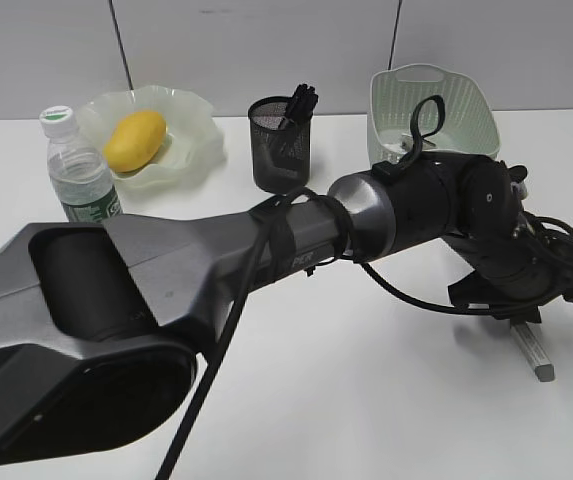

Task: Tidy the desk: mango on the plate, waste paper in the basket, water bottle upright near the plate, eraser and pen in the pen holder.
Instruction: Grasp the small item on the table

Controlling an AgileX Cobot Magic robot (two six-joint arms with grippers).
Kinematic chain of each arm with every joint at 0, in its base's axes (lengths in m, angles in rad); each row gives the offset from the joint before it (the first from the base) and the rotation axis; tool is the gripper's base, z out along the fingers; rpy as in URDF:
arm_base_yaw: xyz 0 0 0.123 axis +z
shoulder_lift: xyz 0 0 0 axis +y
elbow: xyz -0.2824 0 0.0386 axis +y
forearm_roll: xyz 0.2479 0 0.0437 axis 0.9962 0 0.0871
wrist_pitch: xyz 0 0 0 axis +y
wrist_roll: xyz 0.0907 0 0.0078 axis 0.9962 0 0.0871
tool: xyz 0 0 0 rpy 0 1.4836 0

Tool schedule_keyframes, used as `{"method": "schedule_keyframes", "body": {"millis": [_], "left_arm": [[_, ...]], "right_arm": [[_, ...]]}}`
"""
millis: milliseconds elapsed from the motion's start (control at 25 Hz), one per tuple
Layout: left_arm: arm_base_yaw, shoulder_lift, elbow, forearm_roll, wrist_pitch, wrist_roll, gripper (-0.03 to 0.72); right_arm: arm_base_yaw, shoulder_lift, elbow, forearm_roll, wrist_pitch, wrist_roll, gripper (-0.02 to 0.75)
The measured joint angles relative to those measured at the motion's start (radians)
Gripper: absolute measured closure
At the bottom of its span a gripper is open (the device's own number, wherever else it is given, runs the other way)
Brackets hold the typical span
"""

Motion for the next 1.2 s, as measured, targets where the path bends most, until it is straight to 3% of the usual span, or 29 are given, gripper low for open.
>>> {"method": "schedule_keyframes", "body": {"millis": [760,1000,1200], "left_arm": [[0.0,-0.002,0.0,0.046,0.094,0.003,0.323],[0.007,-0.013,0.0,0.047,0.172,0.095,0.323],[0.012,-0.014,-0.005,0.051,0.23,0.24,0.323]], "right_arm": [[0.0,0.0,0.0,-0.004,0.0,0.007,0.24],[0.0,0.0,0.0,-0.004,0.0,0.008,0.246],[0.0,0.0,0.0,-0.005,0.0,0.008,0.248]]}}
